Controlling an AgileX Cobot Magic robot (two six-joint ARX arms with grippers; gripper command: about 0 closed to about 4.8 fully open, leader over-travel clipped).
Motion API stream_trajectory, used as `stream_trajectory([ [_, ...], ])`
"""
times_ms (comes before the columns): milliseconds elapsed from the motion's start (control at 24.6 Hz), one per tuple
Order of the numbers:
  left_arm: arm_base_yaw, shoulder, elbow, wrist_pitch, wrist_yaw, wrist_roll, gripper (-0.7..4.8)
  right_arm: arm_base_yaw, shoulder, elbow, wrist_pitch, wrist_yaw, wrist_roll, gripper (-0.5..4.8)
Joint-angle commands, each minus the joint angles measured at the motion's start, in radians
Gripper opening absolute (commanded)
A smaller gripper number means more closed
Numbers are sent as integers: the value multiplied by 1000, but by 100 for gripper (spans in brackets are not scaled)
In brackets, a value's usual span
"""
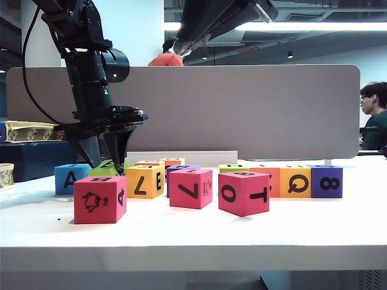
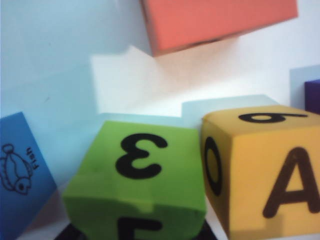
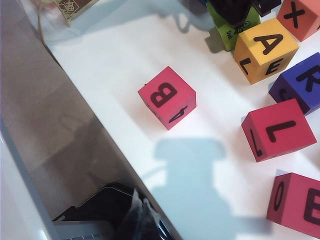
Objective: Select the appropriate blocks from the scattered letter blocks on the table and arrange them in a row to spell out "LEARNING".
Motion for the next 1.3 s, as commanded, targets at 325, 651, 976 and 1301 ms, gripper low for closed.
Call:
stream_trajectory([
  [325,-2,2,2,13,6,-28,184,2,-2,6,14,2,-3,-2],
  [651,-2,2,2,12,6,-29,322,2,-2,6,14,2,-3,-2],
  [976,-2,-7,14,-4,7,-28,322,2,-2,6,14,2,-3,-2],
  [1301,-2,-12,201,-118,-43,-21,322,2,-2,6,14,2,-3,-2],
])
